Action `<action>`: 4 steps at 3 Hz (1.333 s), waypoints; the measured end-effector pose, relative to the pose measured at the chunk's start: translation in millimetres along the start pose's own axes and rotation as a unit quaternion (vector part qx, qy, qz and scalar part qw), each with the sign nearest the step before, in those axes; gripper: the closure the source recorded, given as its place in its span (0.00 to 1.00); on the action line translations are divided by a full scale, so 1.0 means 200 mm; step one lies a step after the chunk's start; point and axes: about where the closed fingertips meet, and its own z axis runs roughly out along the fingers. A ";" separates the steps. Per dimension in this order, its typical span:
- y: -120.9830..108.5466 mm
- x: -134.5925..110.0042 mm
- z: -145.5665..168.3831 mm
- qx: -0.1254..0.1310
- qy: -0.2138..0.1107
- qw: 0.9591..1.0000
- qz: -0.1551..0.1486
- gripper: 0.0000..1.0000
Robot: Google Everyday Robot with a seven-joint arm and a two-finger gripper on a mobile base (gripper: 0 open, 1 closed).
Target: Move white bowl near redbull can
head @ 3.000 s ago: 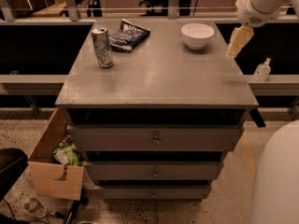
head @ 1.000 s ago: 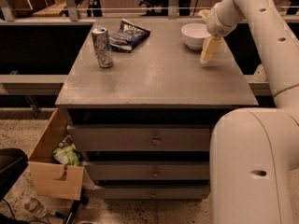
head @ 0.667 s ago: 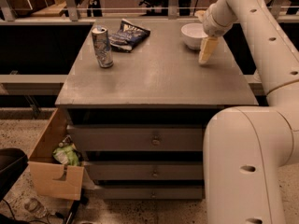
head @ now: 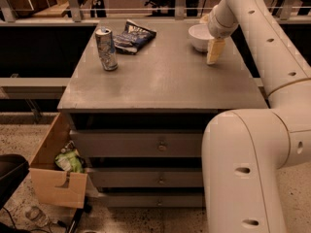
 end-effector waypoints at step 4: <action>0.03 -0.02 0.08 -0.011 -0.003 1.000 -0.001 1.00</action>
Offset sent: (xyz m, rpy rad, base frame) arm 0.0009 0.0013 -0.0038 -0.0002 0.0047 0.0014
